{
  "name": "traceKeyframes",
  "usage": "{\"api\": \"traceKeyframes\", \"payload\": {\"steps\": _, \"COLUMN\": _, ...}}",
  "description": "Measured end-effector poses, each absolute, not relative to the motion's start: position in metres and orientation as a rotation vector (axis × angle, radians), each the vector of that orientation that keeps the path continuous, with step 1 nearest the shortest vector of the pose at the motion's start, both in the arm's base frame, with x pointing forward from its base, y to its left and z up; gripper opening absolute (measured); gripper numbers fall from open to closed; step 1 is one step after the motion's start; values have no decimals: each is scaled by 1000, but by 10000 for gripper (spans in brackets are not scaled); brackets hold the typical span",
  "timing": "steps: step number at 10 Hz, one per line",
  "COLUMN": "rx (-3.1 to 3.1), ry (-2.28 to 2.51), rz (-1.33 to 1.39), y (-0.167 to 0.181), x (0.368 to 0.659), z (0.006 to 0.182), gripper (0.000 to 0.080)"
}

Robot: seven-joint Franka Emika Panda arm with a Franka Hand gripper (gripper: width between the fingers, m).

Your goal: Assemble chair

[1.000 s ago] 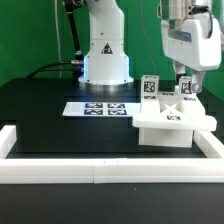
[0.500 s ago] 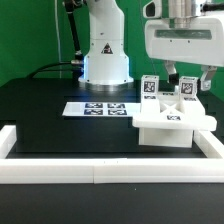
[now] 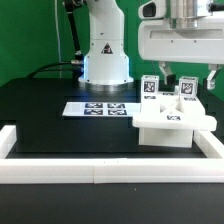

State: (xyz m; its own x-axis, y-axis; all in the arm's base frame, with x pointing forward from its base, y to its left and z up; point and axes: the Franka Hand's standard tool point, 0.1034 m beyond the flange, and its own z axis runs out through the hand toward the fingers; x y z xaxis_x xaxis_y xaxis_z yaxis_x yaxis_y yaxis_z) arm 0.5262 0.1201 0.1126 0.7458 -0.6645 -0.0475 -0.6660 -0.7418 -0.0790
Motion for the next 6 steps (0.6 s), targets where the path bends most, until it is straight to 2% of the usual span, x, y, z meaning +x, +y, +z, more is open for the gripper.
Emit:
{"api": "traceKeyframes", "payload": {"steps": 2, "rx": -2907, "ry": 939, "rz": 16, "y": 119, "x": 526, "z": 112, "gripper": 648}}
{"api": "traceKeyframes", "payload": {"steps": 3, "rx": -2912, "ry": 924, "rz": 15, "y": 119, "x": 526, "z": 112, "gripper": 560}}
{"api": "traceKeyframes", "payload": {"steps": 4, "rx": -2910, "ry": 930, "rz": 16, "y": 119, "x": 526, "z": 112, "gripper": 560}}
{"api": "traceKeyframes", "payload": {"steps": 5, "rx": -2910, "ry": 930, "rz": 16, "y": 118, "x": 526, "z": 113, "gripper": 346}}
{"api": "traceKeyframes", "payload": {"steps": 6, "rx": -2909, "ry": 932, "rz": 16, "y": 118, "x": 526, "z": 113, "gripper": 286}}
